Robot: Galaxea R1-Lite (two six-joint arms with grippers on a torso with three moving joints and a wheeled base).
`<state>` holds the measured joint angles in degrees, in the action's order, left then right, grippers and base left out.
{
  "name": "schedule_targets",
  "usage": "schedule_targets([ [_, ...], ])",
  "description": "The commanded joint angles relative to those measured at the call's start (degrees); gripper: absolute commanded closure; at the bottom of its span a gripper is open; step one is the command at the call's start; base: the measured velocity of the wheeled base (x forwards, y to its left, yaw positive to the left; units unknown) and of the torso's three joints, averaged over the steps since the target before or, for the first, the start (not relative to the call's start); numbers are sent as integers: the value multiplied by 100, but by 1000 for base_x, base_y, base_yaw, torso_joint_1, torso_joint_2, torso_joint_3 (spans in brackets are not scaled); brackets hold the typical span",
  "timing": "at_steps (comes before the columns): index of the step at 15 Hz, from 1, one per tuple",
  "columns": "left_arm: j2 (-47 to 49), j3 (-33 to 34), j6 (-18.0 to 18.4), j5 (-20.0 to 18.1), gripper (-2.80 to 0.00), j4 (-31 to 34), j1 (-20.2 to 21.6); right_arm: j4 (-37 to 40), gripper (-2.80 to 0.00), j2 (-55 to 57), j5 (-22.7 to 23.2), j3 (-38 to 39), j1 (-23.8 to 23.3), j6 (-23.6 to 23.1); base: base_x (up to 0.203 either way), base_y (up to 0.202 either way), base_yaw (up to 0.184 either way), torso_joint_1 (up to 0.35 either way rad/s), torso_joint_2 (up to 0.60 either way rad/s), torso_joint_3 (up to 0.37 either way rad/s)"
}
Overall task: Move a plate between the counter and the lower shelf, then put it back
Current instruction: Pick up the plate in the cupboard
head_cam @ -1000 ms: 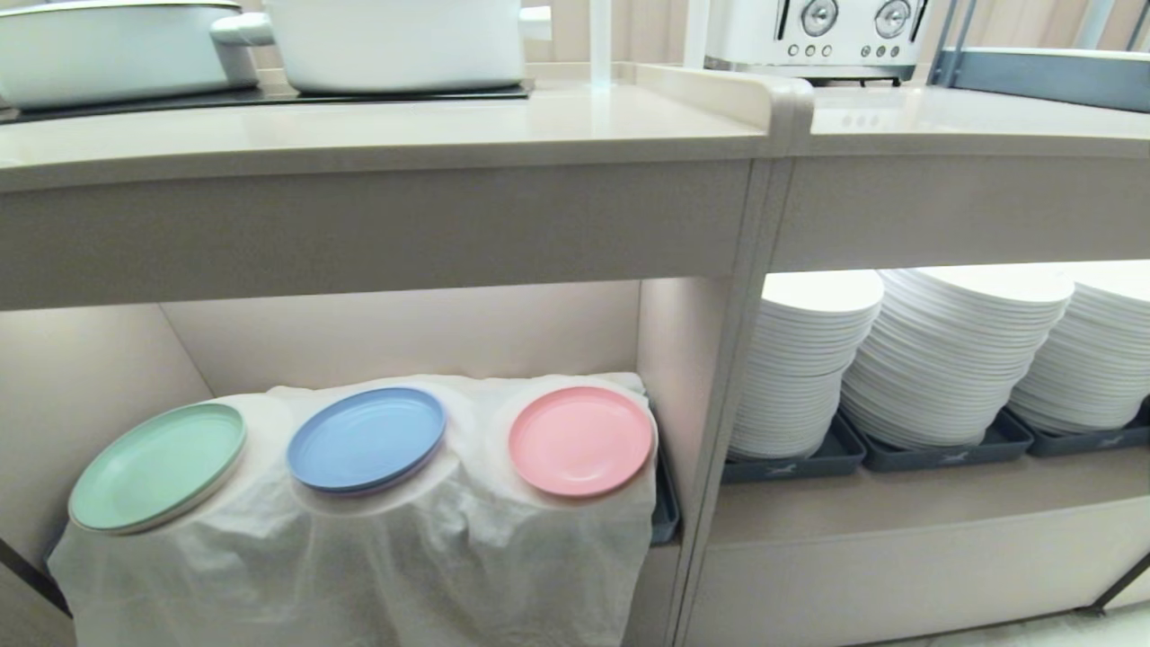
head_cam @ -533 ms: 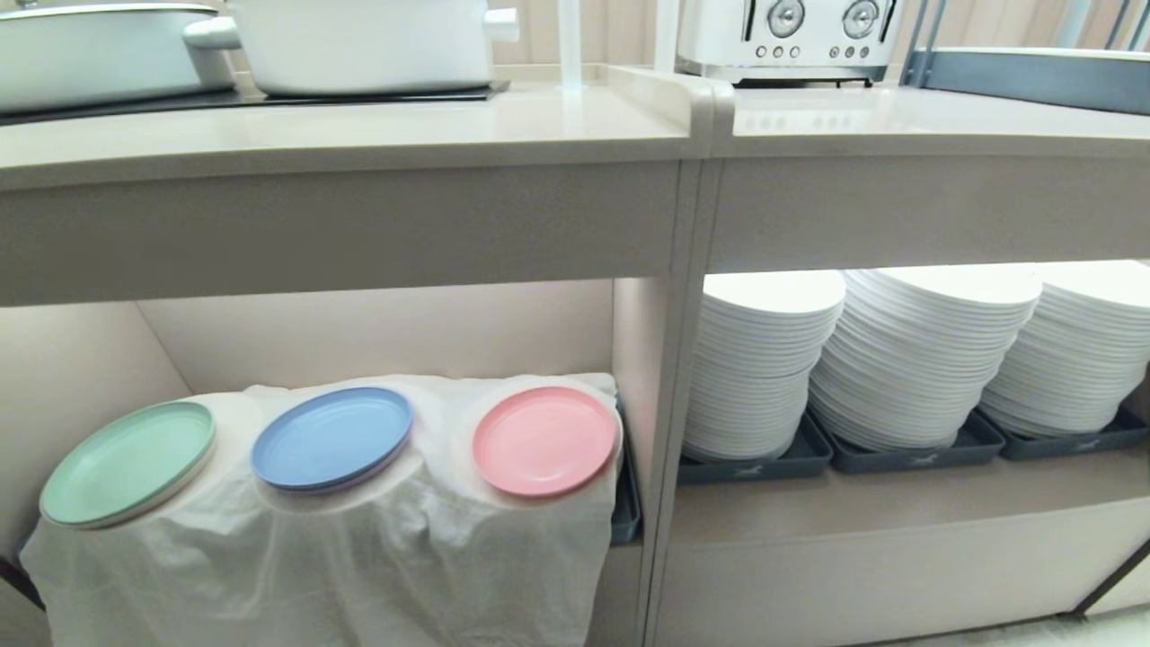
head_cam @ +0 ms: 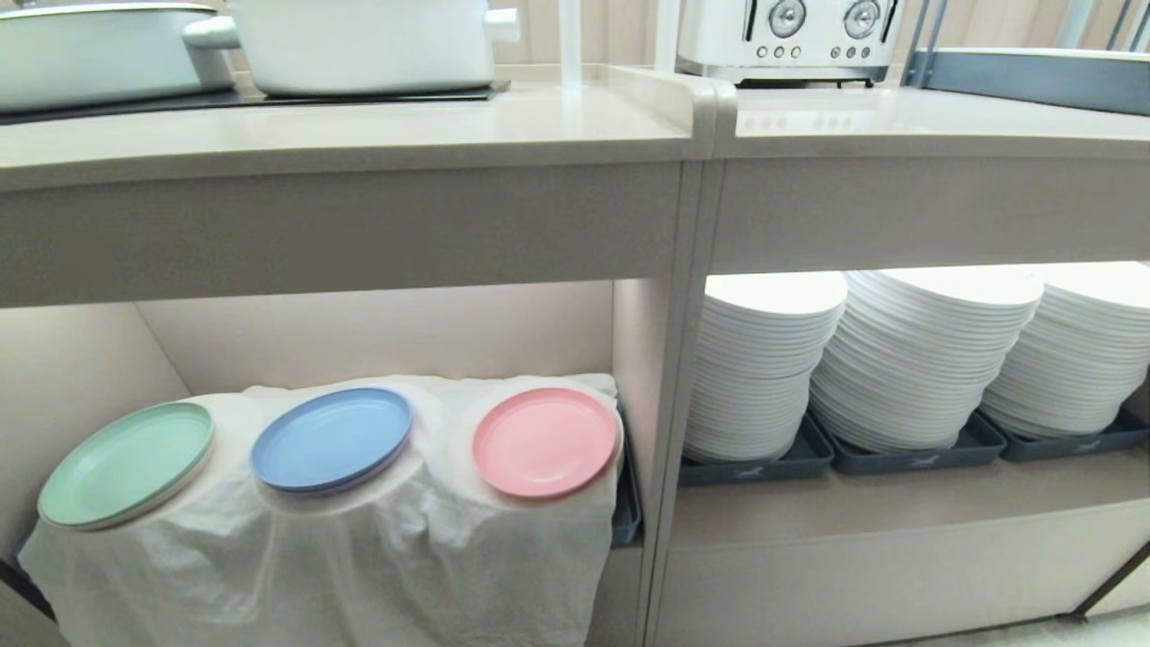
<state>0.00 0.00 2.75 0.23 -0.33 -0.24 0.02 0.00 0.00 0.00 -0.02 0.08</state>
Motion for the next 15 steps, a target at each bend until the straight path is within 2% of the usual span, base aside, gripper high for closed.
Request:
schedule_targets([
  [1, 0, 0, 25, -15, 0, -2, 6, 1, 0, 0, -3, 0, -4, 1, 0, 0, 0, 0, 0, 0],
  [4, 0, 0, 226, -129, 0, -11, -2, 6, 0, 0, 0, 0, 2, 1, 0, 0, 0, 0, 0, 0],
  [8, 0, -150, 235, -226, 0, -51, -1, -1, 0, 0, 0, 0, -6, 1, 0, 0, 0, 0, 0, 0],
  [11, 13, -598, 235, -917, 0, 126, 1, -2, 0, 0, 0, 0, -2, 1, 0, 0, 0, 0, 0, 0],
  [15, 396, -1289, 206, -2021, 0, 804, -1, -2, 0, 0, 0, 0, -6, 1, 0, 0, 0, 0, 0, 0],
])
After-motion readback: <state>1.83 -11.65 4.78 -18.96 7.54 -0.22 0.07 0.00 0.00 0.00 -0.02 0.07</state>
